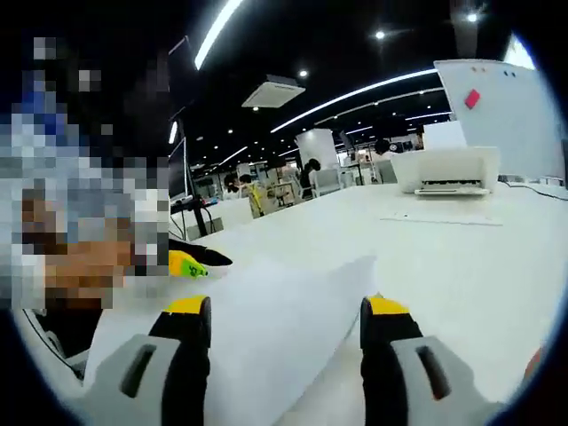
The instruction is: Organize the stack of printing papers by aligning and flattening the scattered papers on the table
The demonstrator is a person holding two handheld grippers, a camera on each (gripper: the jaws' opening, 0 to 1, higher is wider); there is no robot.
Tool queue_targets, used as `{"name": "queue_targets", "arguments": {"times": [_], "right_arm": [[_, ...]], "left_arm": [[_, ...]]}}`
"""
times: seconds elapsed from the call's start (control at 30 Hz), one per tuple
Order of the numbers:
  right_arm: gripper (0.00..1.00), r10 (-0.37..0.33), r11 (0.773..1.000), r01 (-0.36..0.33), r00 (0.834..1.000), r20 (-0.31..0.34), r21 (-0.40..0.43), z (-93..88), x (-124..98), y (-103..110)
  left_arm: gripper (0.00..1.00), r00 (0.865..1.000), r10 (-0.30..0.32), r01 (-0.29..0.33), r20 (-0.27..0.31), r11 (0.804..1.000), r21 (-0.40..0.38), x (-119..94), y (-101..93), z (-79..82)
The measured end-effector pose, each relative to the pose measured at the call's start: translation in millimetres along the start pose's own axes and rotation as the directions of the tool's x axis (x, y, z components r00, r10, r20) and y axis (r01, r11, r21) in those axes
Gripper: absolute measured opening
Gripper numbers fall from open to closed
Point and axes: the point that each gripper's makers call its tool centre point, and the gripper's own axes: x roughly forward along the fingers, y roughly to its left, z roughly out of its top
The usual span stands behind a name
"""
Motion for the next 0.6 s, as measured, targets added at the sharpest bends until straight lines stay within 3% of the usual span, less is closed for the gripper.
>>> {"name": "queue_targets", "arguments": {"times": [0.1,0.17,0.2,0.27,0.3,0.43,0.47,0.5,0.57,0.6], "right_arm": [[0.65,-0.052,0.997,0.055,0.996,0.068,-0.047,15.7,-15.2,-16.3],[0.65,-0.068,0.994,0.078,0.988,0.136,-0.074,32.5,-30.5,-20.8],[0.66,-0.065,0.992,0.086,0.978,0.196,-0.097,46.5,-41.2,-19.3],[0.67,-0.048,0.984,0.096,0.954,0.295,-0.148,69.8,-58.1,-9.9],[0.69,-0.043,0.983,0.096,0.948,0.317,-0.154,74.4,-60.6,-8.2],[0.87,0.026,0.957,0.099,0.908,0.418,-0.273,102.6,-79.8,26.5],[0.9,0.029,0.952,0.104,0.907,0.421,-0.29,104.5,-82.1,33.9],[0.9,0.03,0.942,0.115,0.906,0.421,-0.315,105.5,-84.4,40.6],[0.9,0.049,0.924,0.132,0.89,0.454,-0.358,107.9,-89.3,56.1],[0.9,0.06,0.919,0.141,0.872,0.485,-0.368,109.9,-93.3,63.5]], "left_arm": [[0.66,0.995,0.018,-0.026,0.1,0.997,0.077,-17.3,5.3,24.4],[0.69,0.974,-0.028,0.0,0.224,0.992,0.123,-37.5,-1.6,47.5],[0.71,0.957,-0.05,0.014,0.287,0.992,0.125,-50.2,-5.3,58.5],[0.77,0.909,-0.132,0.071,0.396,0.984,0.165,-74.6,-21.8,77.8],[0.83,0.894,-0.141,0.072,0.426,0.982,0.175,-81.8,-25.0,82.5],[0.93,0.844,-0.182,0.023,0.505,0.952,0.305,-115.9,-40.8,90.8],[0.93,0.85,-0.186,0.024,0.493,0.949,0.315,-122.0,-43.9,85.8],[0.93,0.836,-0.209,0.026,0.507,0.939,0.344,-130.0,-50.0,84.8],[0.95,0.786,-0.242,0.026,0.568,0.932,0.362,-149.1,-61.3,84.5],[0.95,0.755,-0.267,0.037,0.6,0.929,0.367,-160.0,-67.6,83.9]]}}
